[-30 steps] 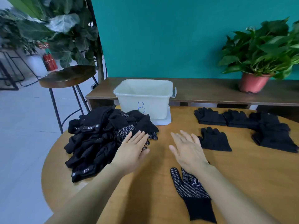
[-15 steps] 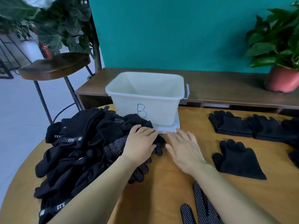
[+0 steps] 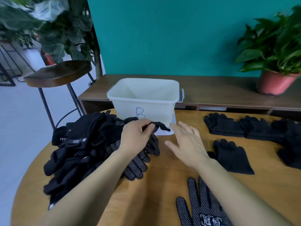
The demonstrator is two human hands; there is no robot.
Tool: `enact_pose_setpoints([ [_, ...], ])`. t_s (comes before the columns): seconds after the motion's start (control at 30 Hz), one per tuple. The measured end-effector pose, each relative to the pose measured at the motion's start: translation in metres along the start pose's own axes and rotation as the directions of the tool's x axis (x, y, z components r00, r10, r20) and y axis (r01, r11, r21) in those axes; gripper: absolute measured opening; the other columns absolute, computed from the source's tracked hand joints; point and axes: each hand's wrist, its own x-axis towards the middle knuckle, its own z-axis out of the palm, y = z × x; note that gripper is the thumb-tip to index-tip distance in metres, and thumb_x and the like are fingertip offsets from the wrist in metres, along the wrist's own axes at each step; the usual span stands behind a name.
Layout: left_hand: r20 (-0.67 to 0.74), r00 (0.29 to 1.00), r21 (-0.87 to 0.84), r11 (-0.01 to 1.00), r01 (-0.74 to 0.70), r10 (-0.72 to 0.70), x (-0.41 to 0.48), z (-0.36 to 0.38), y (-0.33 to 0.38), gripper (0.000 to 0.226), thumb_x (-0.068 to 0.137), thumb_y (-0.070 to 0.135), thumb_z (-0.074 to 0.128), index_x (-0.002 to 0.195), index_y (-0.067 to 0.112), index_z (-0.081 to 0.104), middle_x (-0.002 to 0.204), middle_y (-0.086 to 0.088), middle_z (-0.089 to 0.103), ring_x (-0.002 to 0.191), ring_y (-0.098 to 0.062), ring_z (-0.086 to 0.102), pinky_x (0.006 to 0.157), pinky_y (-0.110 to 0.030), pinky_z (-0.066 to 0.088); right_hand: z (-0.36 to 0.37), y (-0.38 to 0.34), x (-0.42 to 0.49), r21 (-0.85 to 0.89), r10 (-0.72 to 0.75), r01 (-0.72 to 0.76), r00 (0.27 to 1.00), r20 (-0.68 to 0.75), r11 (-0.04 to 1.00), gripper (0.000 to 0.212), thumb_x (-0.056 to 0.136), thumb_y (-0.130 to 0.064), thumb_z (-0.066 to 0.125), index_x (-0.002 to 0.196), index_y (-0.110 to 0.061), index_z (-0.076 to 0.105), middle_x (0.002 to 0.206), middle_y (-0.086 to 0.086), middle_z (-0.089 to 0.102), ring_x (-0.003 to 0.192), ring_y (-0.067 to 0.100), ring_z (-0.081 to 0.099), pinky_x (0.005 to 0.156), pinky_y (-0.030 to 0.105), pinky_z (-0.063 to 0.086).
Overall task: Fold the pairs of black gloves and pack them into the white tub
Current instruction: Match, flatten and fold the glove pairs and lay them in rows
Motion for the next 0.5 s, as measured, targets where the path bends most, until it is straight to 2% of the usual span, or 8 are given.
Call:
enact_pose_setpoints([
  [0.1, 0.079, 0.992, -0.253, 0.961, 0.112, -0.095, 0.0, -0.027, 0.031, 0.021, 0.095, 0.021, 0.064, 0.076, 0.015, 0.071, 0.062, 0.006, 0.065, 0.059, -0.007, 0.055, 0.061, -0.025, 0.046, -0.03, -0.011, -0.004, 0.195, 0.042, -0.032, 0.998, -0.049, 0.98, 0.076, 0.092, -0.055, 0.056, 0.154, -0.025, 0.023, 0.156, -0.001, 0.034, 0.148, 0.012, 0.012, 0.116, 0.035, 0.012],
  [0.17, 0.162, 0.979, -0.354, 0.919, 0.173, -0.122, -0.003, -0.044, 0.049, 0.025, 0.097, 0.024, 0.064, 0.075, 0.012, 0.069, 0.061, 0.008, 0.064, 0.057, -0.004, 0.054, 0.058, -0.017, 0.045, -0.049, -0.019, -0.005, 0.38, 0.108, -0.075, 0.992, -0.067, 0.922, 0.073, 0.087, -0.052, 0.065, 0.15, -0.028, 0.035, 0.152, -0.002, 0.039, 0.144, 0.015, 0.025, 0.118, 0.039, 0.022],
  [0.2, 0.21, 0.969, -0.386, 0.9, 0.202, -0.128, -0.008, -0.053, 0.06, 0.024, 0.097, 0.026, 0.063, 0.08, 0.011, 0.07, 0.068, 0.004, 0.068, 0.062, -0.006, 0.059, 0.062, -0.018, 0.049, -0.061, -0.024, -0.011, 0.496, 0.131, -0.079, 0.989, -0.07, 0.865, 0.064, 0.086, -0.047, 0.069, 0.143, -0.027, 0.046, 0.145, -0.002, 0.046, 0.139, 0.016, 0.036, 0.115, 0.039, 0.03],
  [0.27, 0.303, 0.942, -0.447, 0.852, 0.272, -0.142, -0.014, -0.064, 0.07, 0.025, 0.098, 0.028, 0.061, 0.092, 0.006, 0.072, 0.084, -0.006, 0.075, 0.074, -0.015, 0.068, 0.074, -0.03, 0.056, -0.082, -0.03, -0.017, 0.734, 0.152, -0.072, 0.987, -0.042, 0.675, 0.036, 0.089, -0.03, 0.072, 0.122, -0.017, 0.064, 0.123, -0.002, 0.065, 0.116, 0.016, 0.059, 0.096, 0.028, 0.049],
  [0.3, 0.335, 0.931, -0.479, 0.825, 0.3, -0.144, -0.016, -0.067, 0.072, 0.027, 0.099, 0.028, 0.06, 0.097, 0.004, 0.072, 0.09, -0.01, 0.076, 0.078, -0.019, 0.07, 0.079, -0.034, 0.057, -0.091, -0.032, -0.02, 0.813, 0.153, -0.08, 0.988, -0.011, 0.576, 0.024, 0.09, -0.021, 0.07, 0.113, -0.012, 0.068, 0.111, -0.001, 0.069, 0.103, 0.014, 0.064, 0.084, 0.02, 0.052],
  [0.37, 0.376, 0.915, -0.507, 0.793, 0.338, -0.149, -0.029, -0.074, 0.08, 0.029, 0.099, 0.028, 0.059, 0.1, 0.002, 0.072, 0.094, -0.013, 0.076, 0.083, -0.023, 0.071, 0.083, -0.037, 0.056, -0.107, -0.035, -0.039, 0.862, 0.143, -0.107, 0.989, 0.041, 0.496, 0.008, 0.094, -0.016, 0.065, 0.094, -0.01, 0.071, 0.096, 0.001, 0.072, 0.084, 0.009, 0.066, 0.071, 0.014, 0.052],
  [0.43, 0.408, 0.9, -0.507, 0.782, 0.363, -0.153, -0.045, -0.078, 0.089, 0.032, 0.099, 0.029, 0.06, 0.102, -0.001, 0.071, 0.096, -0.015, 0.076, 0.087, -0.028, 0.071, 0.085, -0.038, 0.055, -0.117, -0.034, -0.061, 0.844, 0.127, -0.137, 0.988, 0.082, 0.518, 0.023, 0.096, -0.026, 0.063, 0.077, -0.013, 0.068, 0.09, 0.003, 0.074, 0.08, 0.012, 0.066, 0.081, 0.027, 0.054],
  [0.5, 0.45, 0.881, -0.491, 0.783, 0.382, -0.148, -0.058, -0.077, 0.094, 0.034, 0.098, 0.032, 0.061, 0.103, 0.0, 0.071, 0.1, -0.016, 0.075, 0.095, -0.035, 0.071, 0.089, -0.039, 0.055, -0.12, -0.031, -0.078, 0.837, 0.153, -0.185, 0.981, 0.123, 0.515, 0.031, 0.095, -0.033, 0.063, 0.074, -0.01, 0.067, 0.091, 0.004, 0.075, 0.083, 0.018, 0.066, 0.091, 0.042, 0.051],
])
